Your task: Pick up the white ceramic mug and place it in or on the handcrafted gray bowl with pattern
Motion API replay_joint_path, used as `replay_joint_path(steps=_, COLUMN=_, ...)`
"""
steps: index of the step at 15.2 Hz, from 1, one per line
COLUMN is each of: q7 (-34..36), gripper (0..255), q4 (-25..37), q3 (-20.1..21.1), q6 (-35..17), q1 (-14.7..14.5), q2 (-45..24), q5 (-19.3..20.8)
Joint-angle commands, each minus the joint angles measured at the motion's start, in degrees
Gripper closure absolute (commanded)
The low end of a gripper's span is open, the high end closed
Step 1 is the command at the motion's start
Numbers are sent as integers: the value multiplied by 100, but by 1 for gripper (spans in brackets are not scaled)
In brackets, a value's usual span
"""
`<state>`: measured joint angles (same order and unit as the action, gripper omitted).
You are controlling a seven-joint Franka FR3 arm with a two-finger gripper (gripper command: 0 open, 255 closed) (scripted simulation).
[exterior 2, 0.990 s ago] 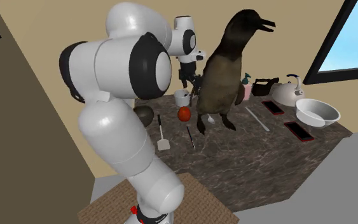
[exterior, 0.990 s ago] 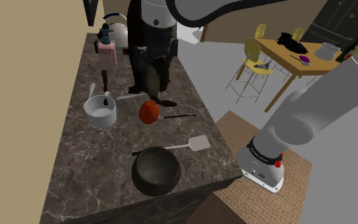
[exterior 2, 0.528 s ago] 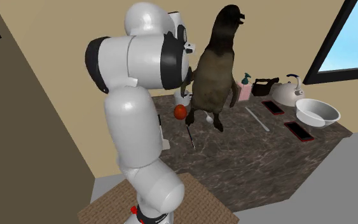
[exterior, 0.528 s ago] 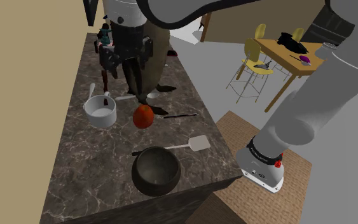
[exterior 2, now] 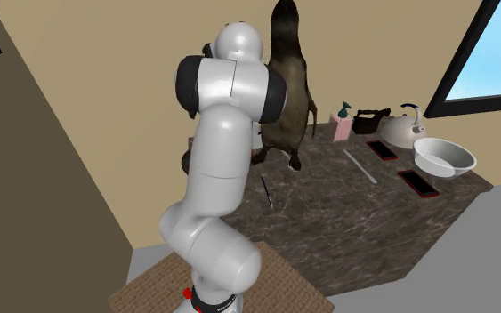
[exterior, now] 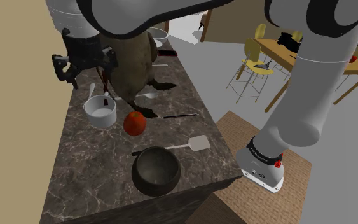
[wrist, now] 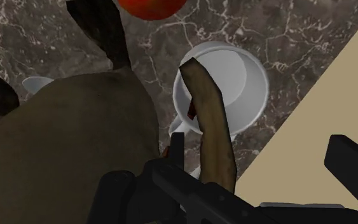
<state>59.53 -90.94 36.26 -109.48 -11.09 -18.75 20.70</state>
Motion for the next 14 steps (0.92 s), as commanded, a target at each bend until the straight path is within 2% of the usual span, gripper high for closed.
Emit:
replay_joint_path(steps=1, q7=168, gripper=0, q4=336, q3=-172, q6=119, q1=-194, q2=-1053, q5=193)
replay_joint_path(steps=5, q7=344, gripper=0, q4=1526, q3=-362, q6=449, q1=-769, q2=-2002, q5=472)
replay_joint_path(steps=8, q7=364, gripper=0, q4=1368, q3=-427, q6=247, q1=-768, q2=-2040, q5=483)
replay_joint_path(steps=9, q7=316, gripper=0, q4=1612, q3=-379, q6=356, q1=-815, q2=-1402, q5=651)
replay_joint_path(steps=10, q7=316, gripper=0, q4=1612, q3=-378, q6=356, q1=-814, q2=-1402, q5=652)
replay_joint_path(steps=14, q7=4, gripper=0, q4=2312, q3=-392, q6=981, q1=-1011, q2=-2223, q5=593)
